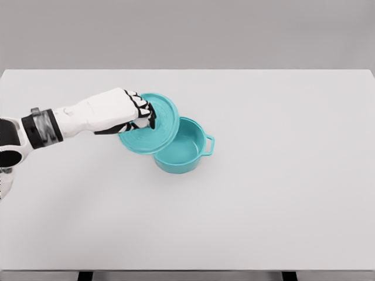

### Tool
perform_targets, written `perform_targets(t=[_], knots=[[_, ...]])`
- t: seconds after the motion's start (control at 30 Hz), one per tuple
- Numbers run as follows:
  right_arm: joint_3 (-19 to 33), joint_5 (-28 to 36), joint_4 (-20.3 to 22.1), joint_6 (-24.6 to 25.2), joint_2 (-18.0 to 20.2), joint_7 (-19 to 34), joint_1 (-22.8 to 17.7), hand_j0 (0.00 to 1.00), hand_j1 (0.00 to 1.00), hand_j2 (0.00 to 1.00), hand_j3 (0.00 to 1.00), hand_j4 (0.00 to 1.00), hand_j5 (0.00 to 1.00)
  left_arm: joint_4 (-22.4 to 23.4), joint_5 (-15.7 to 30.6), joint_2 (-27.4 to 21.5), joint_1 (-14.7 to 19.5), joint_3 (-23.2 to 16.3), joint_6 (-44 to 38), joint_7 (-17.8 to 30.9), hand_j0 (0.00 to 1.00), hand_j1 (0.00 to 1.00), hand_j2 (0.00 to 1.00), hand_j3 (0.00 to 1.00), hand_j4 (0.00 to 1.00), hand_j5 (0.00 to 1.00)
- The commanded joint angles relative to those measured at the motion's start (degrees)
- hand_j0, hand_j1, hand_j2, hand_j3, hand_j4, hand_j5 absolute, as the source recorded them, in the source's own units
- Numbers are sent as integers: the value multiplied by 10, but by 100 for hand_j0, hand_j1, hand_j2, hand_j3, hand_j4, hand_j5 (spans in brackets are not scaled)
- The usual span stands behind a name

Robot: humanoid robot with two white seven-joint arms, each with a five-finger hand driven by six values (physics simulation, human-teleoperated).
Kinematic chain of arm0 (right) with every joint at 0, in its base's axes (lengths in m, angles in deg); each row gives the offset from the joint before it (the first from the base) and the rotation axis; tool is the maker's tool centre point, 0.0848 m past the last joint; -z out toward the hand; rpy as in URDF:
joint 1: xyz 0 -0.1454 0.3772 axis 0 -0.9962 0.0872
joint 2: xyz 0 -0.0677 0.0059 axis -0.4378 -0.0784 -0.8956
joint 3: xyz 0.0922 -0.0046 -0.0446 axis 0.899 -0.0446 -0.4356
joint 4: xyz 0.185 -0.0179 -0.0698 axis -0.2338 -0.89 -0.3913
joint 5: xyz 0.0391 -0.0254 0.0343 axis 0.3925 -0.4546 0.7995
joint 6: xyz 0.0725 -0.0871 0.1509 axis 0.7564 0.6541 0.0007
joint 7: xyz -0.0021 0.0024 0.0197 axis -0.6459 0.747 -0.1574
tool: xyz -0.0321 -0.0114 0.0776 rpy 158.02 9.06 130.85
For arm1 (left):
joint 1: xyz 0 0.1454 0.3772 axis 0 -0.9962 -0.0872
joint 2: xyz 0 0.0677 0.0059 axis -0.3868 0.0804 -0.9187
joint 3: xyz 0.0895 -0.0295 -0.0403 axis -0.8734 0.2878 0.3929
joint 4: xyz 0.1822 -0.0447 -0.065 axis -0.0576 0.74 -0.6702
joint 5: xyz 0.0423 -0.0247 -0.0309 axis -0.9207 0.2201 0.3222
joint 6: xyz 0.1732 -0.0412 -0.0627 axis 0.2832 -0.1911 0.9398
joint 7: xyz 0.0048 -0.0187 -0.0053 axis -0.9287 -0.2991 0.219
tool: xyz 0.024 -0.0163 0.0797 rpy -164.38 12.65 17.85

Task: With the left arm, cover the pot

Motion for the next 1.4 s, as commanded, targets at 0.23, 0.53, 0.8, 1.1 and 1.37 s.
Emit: perform_targets(t=[0.23, 0.53, 0.8, 1.1, 1.37], knots=[[0, 0, 0, 0, 0, 0, 0, 100, 100, 100, 100, 100, 100, 3, -15, 42, 4, -18, -2, 1, 48, 48, 48, 48, 48, 48], [0, 0, 0, 0, 0, 0, 0, 100, 100, 100, 100, 100, 100, 6, -23, 55, 18, -54, -2, 1, 50, 50, 50, 50, 50, 50], [0, 0, 0, 0, 0, 0, 0, 100, 100, 100, 100, 100, 100, 34, -42, 83, 31, -58, -2, 1, 50, 50, 50, 50, 50, 50], [0, 0, 0, 0, 0, 0, 0, 100, 100, 100, 100, 100, 100, 57, -47, 93, 35, -58, -2, 1, 51, 51, 51, 51, 51, 51], [0, 0, 0, 0, 0, 0, 0, 100, 100, 100, 100, 100, 100, 66, -47, 91, 35, -55, -2, 1, 54, 54, 54, 54, 54, 54]])
